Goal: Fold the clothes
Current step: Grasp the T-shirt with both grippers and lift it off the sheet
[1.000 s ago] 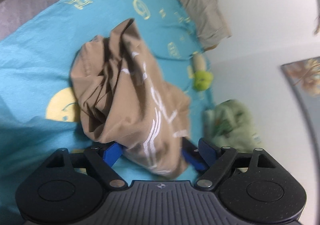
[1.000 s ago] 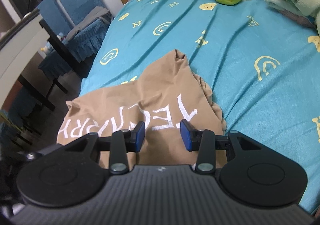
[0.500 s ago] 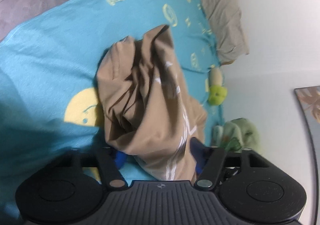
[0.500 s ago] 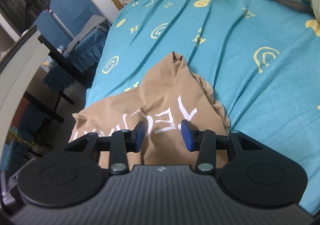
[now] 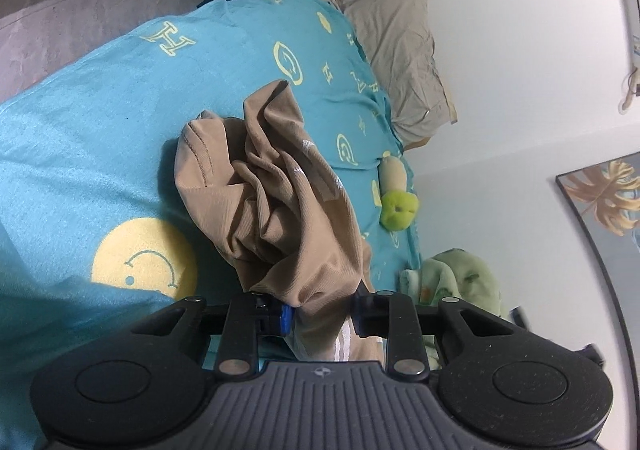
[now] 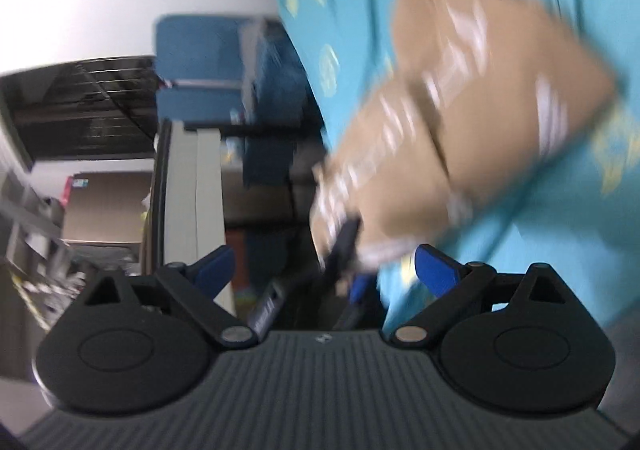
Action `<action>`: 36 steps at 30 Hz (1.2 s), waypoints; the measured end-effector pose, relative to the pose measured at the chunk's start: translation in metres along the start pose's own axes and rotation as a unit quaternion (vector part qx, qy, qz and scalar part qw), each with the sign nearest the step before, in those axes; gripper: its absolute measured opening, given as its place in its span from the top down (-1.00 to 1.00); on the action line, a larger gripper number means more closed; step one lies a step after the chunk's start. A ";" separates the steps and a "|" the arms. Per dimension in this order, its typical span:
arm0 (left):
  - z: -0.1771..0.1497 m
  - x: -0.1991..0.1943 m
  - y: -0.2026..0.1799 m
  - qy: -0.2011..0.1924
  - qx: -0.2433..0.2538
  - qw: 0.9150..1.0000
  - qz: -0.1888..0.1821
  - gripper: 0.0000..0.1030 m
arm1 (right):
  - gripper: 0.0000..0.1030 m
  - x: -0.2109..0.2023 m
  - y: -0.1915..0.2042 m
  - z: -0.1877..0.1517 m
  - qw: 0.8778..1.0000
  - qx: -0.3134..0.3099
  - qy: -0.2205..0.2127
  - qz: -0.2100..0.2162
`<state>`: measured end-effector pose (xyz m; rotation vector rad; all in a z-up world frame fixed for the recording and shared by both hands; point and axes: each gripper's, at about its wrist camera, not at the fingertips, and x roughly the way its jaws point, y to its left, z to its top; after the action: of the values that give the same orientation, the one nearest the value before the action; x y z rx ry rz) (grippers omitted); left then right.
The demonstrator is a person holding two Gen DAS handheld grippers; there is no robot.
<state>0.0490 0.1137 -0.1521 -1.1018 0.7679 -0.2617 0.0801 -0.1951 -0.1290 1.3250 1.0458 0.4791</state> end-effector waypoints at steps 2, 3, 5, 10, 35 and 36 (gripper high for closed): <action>0.001 -0.002 0.001 -0.005 -0.004 1.000 -0.004 0.46 | -0.91 0.012 -0.013 -0.006 0.999 0.035 0.016 -0.004; 0.001 -0.004 0.002 -0.007 -0.005 1.000 -0.007 0.46 | -0.91 0.017 -0.017 -0.006 0.999 0.041 0.016 -0.010; 0.002 -0.007 0.003 -0.013 -0.008 1.000 -0.012 0.49 | -0.91 0.023 -0.024 -0.004 0.998 0.051 0.000 -0.021; 0.004 -0.013 0.006 -0.028 -0.017 0.999 -0.024 0.55 | -0.91 0.016 -0.041 0.002 0.992 0.082 -0.078 -0.050; -0.041 0.019 -0.227 -0.016 0.116 0.992 -0.052 0.60 | 0.48 -0.151 0.062 0.061 0.967 -0.059 -0.249 0.000; -0.047 0.035 -0.251 -0.009 0.123 0.990 -0.067 0.60 | 0.48 -0.171 0.073 0.072 0.963 -0.069 -0.260 0.001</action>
<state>0.0864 -0.0523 0.0420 -0.9201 0.6277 -0.4472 0.0748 -0.3541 -0.0096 1.2340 0.5630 0.1804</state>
